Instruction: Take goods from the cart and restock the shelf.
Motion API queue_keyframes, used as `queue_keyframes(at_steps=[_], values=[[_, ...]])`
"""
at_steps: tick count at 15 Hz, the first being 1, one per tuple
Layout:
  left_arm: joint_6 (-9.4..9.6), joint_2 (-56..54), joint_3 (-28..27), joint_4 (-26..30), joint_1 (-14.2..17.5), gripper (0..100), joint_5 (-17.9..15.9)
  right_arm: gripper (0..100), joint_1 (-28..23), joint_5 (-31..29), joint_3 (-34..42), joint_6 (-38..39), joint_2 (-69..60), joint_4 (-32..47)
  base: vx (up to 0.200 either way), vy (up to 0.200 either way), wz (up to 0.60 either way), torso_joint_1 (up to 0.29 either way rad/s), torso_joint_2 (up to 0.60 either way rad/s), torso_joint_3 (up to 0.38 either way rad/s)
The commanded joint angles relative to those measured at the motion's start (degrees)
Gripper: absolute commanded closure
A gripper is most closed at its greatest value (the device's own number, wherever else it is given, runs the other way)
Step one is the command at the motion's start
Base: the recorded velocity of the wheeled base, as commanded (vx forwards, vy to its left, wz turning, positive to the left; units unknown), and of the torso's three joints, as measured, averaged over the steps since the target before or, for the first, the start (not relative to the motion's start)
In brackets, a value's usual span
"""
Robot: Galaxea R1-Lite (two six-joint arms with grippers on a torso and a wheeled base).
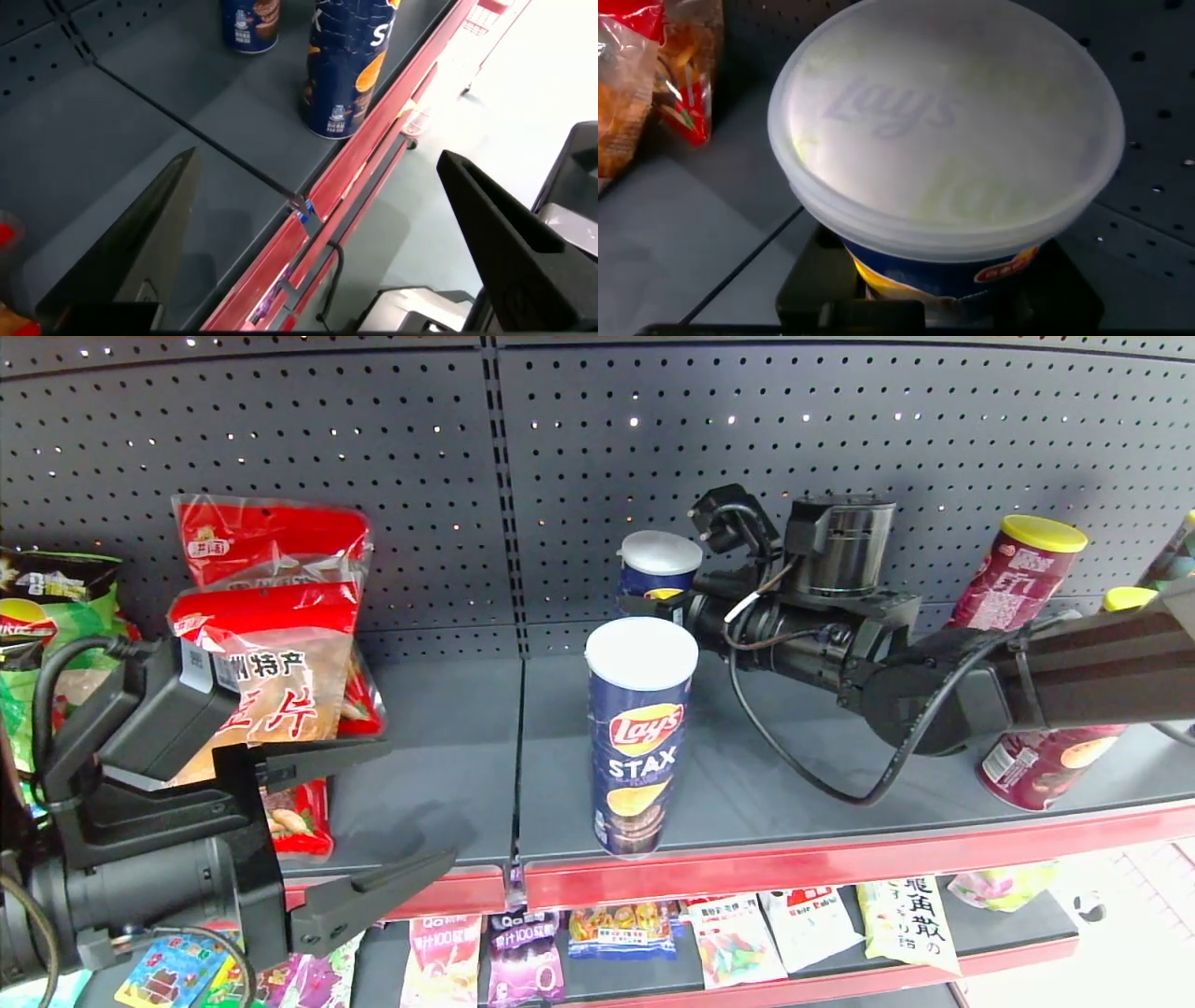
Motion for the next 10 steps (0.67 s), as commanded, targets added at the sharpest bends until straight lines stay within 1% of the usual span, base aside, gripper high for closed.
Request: queue_keyframes(at_steps=[1,4,7,8,10], values=[[-0.03,0.12,0.01,-0.03,0.0,0,-0.01,100,0.08,-0.14,-2.05,-0.04,2.13,-0.05,0.0,0.0,0.0,0.0,0.0,0.0],[-0.12,0.12,0.01,0.06,0.0,0,-0.01,100,0.25,-0.23,-2.93,0.14,2.74,-0.05,0.0,0.0,0.0,0.0,0.0,0.0],[-0.12,0.29,0.45,0.06,0.0,0,-0.01,100,0.25,-1.63,-2.66,0.23,2.65,-0.05,0.0,0.0,0.0,0.0,0.0,0.0],[-0.12,0.38,0.45,0.06,0.0,0,-0.01,0,0.25,-2.16,-2.4,0.23,2.65,-0.05,0.0,0.0,0.0,0.0,0.0,0.0],[-0.12,0.38,0.45,0.06,0.0,0,-0.01,0,0.43,-2.25,-2.4,0.58,2.56,-0.05,0.0,0.0,0.0,0.0,0.0,0.0]])
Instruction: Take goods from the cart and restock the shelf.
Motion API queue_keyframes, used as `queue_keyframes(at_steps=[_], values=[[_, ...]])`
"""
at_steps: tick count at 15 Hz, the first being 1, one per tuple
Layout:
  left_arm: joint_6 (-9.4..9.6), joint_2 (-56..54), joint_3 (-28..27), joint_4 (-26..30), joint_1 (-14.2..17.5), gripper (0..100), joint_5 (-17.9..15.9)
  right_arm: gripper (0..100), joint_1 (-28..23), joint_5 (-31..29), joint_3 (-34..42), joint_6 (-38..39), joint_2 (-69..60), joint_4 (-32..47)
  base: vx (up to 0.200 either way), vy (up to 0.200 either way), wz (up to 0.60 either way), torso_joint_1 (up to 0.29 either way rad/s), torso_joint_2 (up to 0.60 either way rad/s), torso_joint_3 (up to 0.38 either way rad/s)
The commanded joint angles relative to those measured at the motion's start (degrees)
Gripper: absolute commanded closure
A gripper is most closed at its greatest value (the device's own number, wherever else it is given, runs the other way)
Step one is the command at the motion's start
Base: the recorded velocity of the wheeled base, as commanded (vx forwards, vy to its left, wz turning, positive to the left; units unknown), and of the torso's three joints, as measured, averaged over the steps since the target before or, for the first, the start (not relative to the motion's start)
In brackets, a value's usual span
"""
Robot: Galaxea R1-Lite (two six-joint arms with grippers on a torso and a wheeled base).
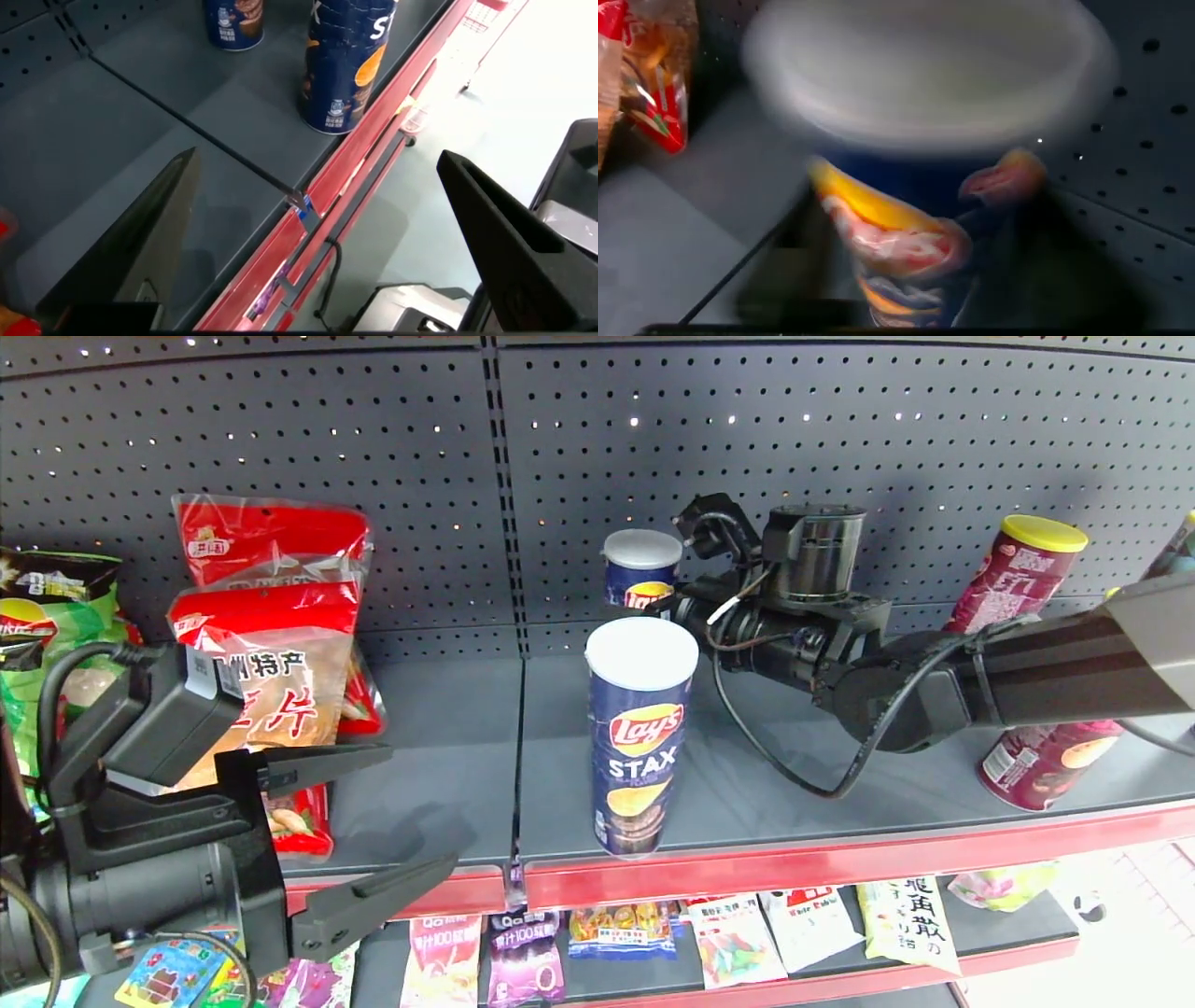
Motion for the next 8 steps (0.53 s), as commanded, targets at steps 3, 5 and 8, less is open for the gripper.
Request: queue_keyframes(at_steps=[3,5,8], values=[[0.02,0.36,0.45,-0.01,0.0,0,-0.01,0,1.69,-2.42,0.71,3.5,-1.51,-0.05,0.0,0.0,0.0,0.0,0.0,0.0],[0.02,0.53,0.45,-0.01,0.09,0,0.08,0,1.78,-3.03,4.49,3.58,-4.15,-0.14,0.0,0.0,0.0,0.0,0.0,0.0],[0.19,1.68,0.36,-0.01,0.0,0,0.79,0,1.25,-6.2,12.13,3.58,-9.24,-0.4,0.0,0.0,0.0,0.0,0.0,0.0]])
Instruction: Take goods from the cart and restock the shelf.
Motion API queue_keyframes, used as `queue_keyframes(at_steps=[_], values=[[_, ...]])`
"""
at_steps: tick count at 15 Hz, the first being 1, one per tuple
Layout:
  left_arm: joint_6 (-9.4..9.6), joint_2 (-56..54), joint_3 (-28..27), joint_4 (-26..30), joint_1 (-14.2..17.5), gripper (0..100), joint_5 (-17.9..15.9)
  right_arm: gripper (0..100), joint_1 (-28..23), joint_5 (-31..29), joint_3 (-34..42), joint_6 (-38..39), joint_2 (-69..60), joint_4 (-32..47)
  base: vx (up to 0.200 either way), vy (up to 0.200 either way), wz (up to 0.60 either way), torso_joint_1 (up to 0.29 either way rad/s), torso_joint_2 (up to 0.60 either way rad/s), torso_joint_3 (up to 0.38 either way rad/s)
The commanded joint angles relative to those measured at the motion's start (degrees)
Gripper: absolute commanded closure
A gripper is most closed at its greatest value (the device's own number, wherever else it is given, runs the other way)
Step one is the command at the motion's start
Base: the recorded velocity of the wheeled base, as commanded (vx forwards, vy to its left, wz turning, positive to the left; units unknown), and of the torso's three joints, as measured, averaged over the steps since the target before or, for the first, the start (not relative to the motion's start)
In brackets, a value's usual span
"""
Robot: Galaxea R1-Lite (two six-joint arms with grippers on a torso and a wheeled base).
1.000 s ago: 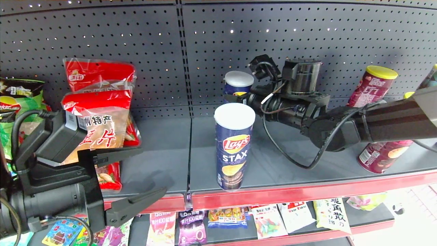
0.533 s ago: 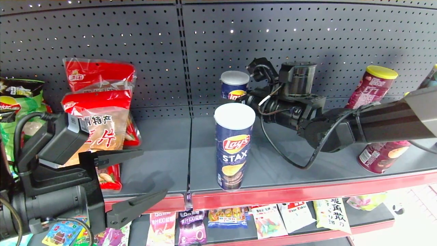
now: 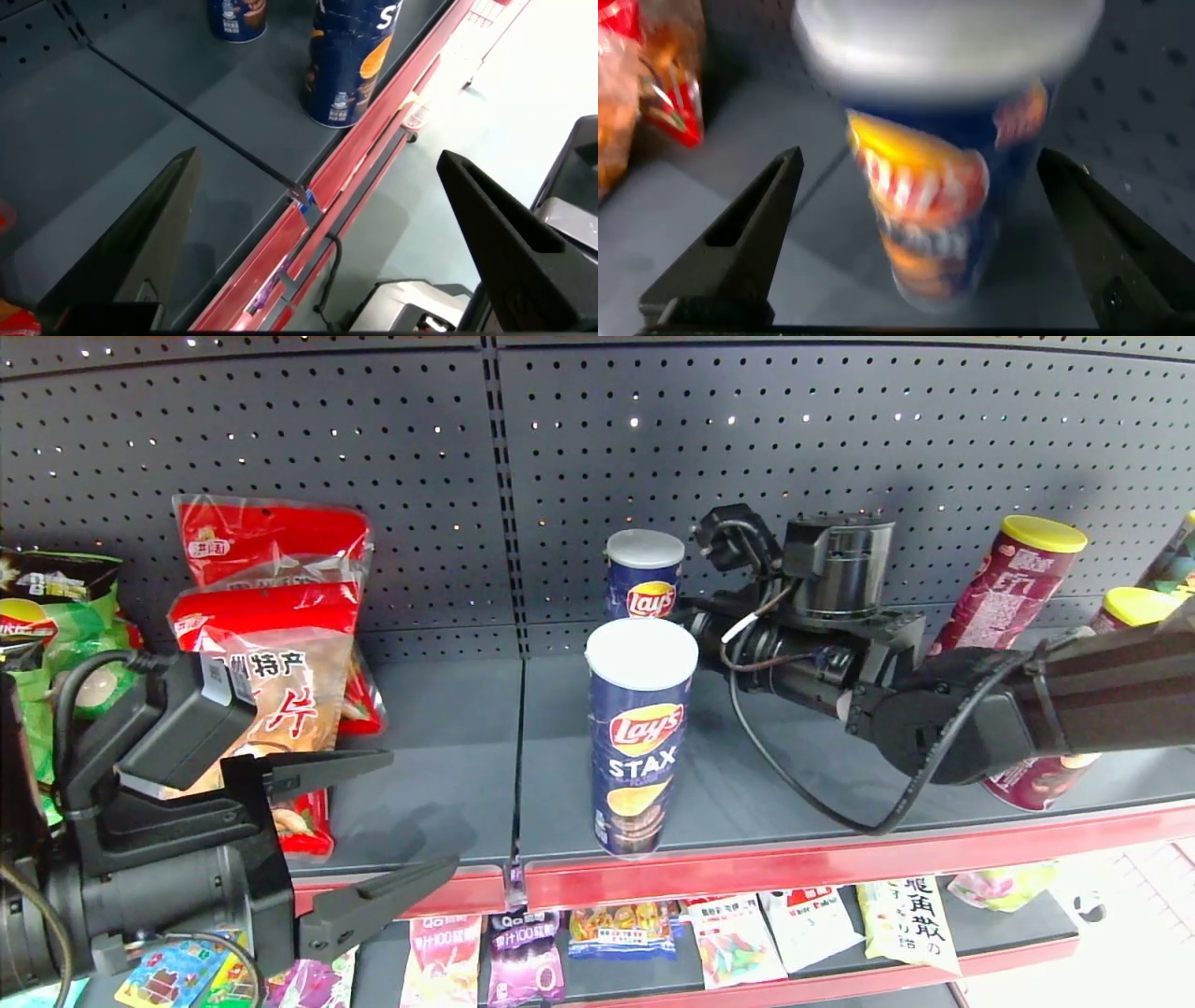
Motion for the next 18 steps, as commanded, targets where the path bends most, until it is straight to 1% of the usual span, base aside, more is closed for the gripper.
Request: queue_keyframes(at_steps=[1,4,5,6,7,8,9,10,11,12,13,15,18], values=[[0.26,1.84,-0.17,-0.03,-0.04,0,0.13,0,-0.75,-1.93,7.06,0.0,-5.94,-0.36,0.0,0.0,0.0,0.0,0.0,0.0],[0.52,5.61,-0.78,-0.47,-0.13,0,0.22,0,-1.45,-2.37,16.29,0.0,-13.23,-0.36,0.0,0.0,0.0,0.0,0.0,0.0],[0.96,7.72,-1.31,-0.55,-0.13,0,0.3,0,-1.63,-2.98,20.77,0.0,-16.84,-0.36,0.0,0.0,0.0,0.0,0.0,0.0],[1.75,8.87,-1.49,-0.55,-0.22,0,0.39,0,-1.63,-3.16,23.41,0.0,-19.03,-0.36,0.0,0.0,0.0,0.0,0.0,0.0],[3.42,11.33,-2.19,-0.64,-0.4,0,0.48,0,-1.45,-2.89,28.24,-0.09,-23.25,-0.36,0.0,0.0,0.0,0.0,0.0,0.0],[4.48,14.05,-3.6,-0.64,-1.1,0,0.48,0,-1.27,-2.72,32.9,-0.18,-27.29,-0.27,0.0,0.0,0.0,0.0,0.0,0.0],[4.57,15.81,-5.0,-0.64,-1.71,0,0.48,0,-1.19,-2.54,35.8,-0.26,-30.02,-0.27,0.0,0.0,0.0,0.0,0.0,0.0],[4.65,18.8,-7.46,-0.64,-3.3,0,0.65,0,-1.01,-1.58,40.28,-0.35,-35.03,-0.27,0.0,0.0,0.0,0.0,0.0,0.0],[4.65,20.2,-8.6,-0.64,-3.91,0,0.74,0,-0.75,-0.78,42.39,-0.35,-37.49,-0.09,0.0,0.0,0.0,0.0,0.0,0.0],[4.74,22.67,-10.45,-0.64,-5.23,0,1.8,0,0.13,0.53,46.08,-0.44,-42.5,0.17,0.0,0.0,0.0,0.0,0.0,0.0],[4.74,24.69,-11.59,-0.64,-5.84,0,2.76,0,0.66,0.62,48.45,-0.53,-45.66,0.17,0.0,0.0,0.0,0.0,0.0,0.0],[4.74,26.71,-12.47,-0.64,-6.46,0,2.85,0,0.75,0.53,50.39,-0.62,-49.0,0.26,0.0,0.0,0.0,0.0,0.0,0.0],[4.74,30.49,-16.08,-0.64,-7.08,0,3.82,0,0.4,0.01,50.21,-0.62,-50.85,0.26,0.0,0.0,0.0,0.0,0.0,0.0]])
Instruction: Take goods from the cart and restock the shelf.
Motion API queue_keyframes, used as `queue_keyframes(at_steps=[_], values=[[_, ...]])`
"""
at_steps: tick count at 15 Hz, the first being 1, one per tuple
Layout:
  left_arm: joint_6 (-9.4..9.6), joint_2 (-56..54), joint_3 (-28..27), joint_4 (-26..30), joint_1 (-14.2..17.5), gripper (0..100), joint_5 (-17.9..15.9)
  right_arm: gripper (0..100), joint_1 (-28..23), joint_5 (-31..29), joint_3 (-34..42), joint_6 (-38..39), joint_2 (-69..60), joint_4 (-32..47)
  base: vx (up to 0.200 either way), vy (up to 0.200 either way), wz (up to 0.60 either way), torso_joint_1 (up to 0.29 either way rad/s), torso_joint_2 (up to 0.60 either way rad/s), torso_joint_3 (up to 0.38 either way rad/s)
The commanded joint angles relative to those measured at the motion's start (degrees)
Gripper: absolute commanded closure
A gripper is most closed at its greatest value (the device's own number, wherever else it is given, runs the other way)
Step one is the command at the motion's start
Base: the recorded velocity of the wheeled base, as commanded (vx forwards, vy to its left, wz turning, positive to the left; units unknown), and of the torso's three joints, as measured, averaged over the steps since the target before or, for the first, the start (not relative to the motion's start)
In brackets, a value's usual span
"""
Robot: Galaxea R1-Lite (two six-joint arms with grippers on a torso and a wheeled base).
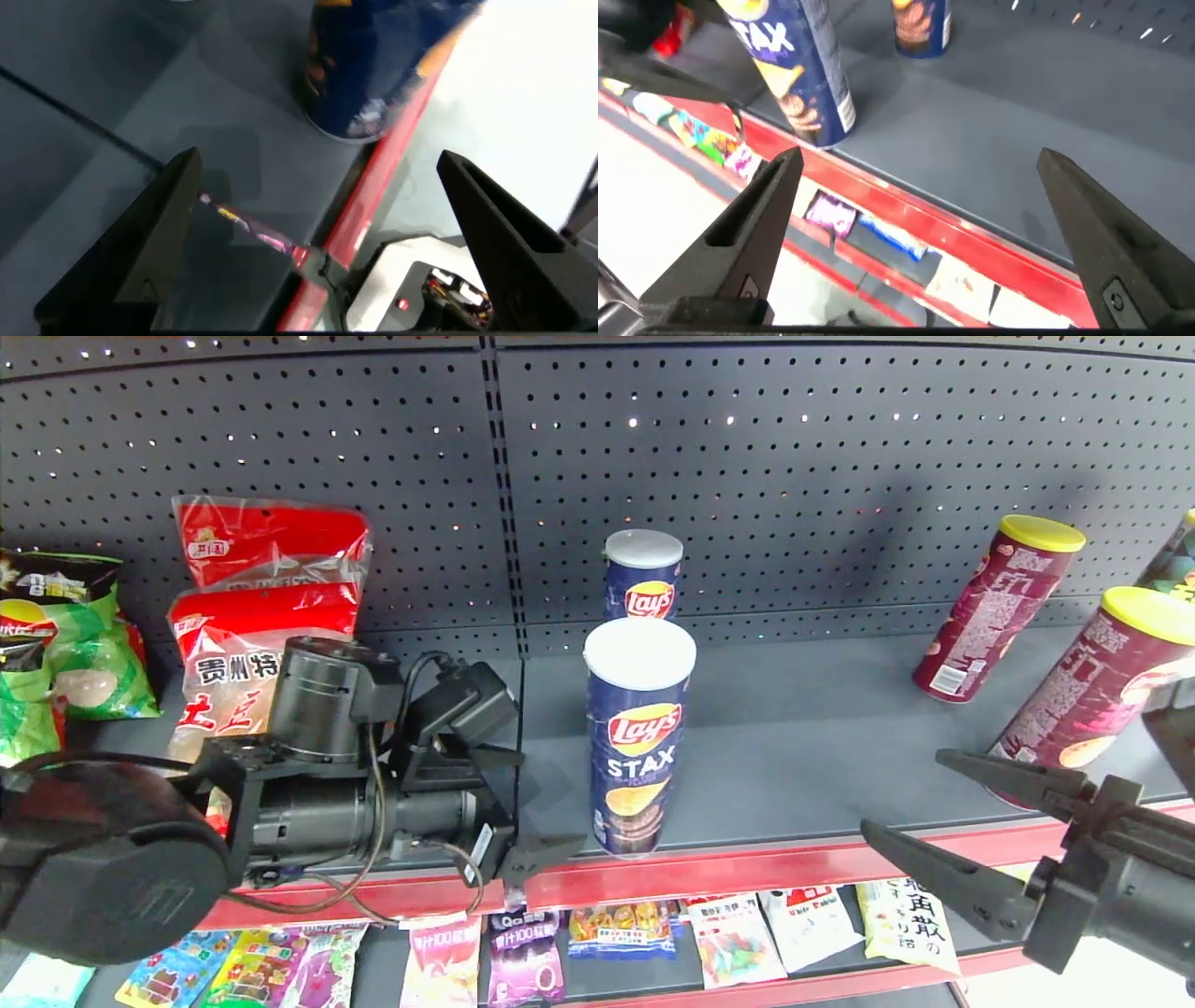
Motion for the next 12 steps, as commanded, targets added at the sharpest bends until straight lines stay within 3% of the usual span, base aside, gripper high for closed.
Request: queue_keyframes(at_steps=[1,6,9,12], values=[[-0.01,3.61,-1.89,-0.03,-0.35,0,0.14,0,-0.02,-0.08,-0.23,-0.04,-2.61,0.02,0.0,0.0,0.0,0.0,0.0,0.0],[0.87,3.26,-0.39,-0.03,0.01,0,0.14,0,-0.02,-0.08,-1.11,-0.04,-2.08,0.02,0.0,0.0,0.0,0.0,0.0,0.0],[1.39,3.7,-0.66,-0.03,1.5,0,3.57,0,-0.02,-0.08,-1.99,0.05,-1.73,0.02,0.0,0.0,0.0,0.0,0.0,0.0],[1.39,5.19,-2.15,-0.03,1.41,0,3.92,0,-0.02,-0.08,-2.52,0.05,-1.38,0.02,0.0,0.0,0.0,0.0,0.0,0.0]])
